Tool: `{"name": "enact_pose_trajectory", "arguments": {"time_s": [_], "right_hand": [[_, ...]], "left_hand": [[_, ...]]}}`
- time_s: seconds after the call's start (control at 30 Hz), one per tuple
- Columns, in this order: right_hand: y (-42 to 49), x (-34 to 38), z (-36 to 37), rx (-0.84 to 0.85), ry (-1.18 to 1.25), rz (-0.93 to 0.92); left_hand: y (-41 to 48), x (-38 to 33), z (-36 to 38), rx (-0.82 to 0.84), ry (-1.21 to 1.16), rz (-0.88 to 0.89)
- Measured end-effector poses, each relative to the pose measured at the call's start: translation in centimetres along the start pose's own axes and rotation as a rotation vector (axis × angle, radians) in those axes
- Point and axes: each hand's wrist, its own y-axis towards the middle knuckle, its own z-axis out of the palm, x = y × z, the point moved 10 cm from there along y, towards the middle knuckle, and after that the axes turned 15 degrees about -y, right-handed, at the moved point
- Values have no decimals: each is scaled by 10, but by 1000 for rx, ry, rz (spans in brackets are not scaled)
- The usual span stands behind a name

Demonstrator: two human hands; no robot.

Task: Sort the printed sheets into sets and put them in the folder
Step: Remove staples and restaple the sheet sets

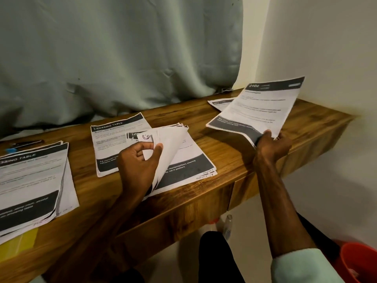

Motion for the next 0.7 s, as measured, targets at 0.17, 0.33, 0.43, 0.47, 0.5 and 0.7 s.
{"name": "enact_pose_trajectory", "arguments": {"time_s": [0.17,0.33,0.43,0.47,0.5,0.7], "right_hand": [[-2,26,-6,80,-86,-38],[-37,22,5,420,-168,-151],[-53,18,6,512,-228,-202],[-58,20,5,533,-232,-217],[-62,23,6,561,-237,-236],[-105,48,24,785,-323,-352]], "left_hand": [[1,-2,-6,-43,-23,24],[6,-5,-18,-132,-75,32],[12,-9,-27,-184,-102,29],[14,-10,-30,-198,-104,33],[16,-10,-33,-215,-101,37],[17,-19,-34,-217,-94,94]]}}
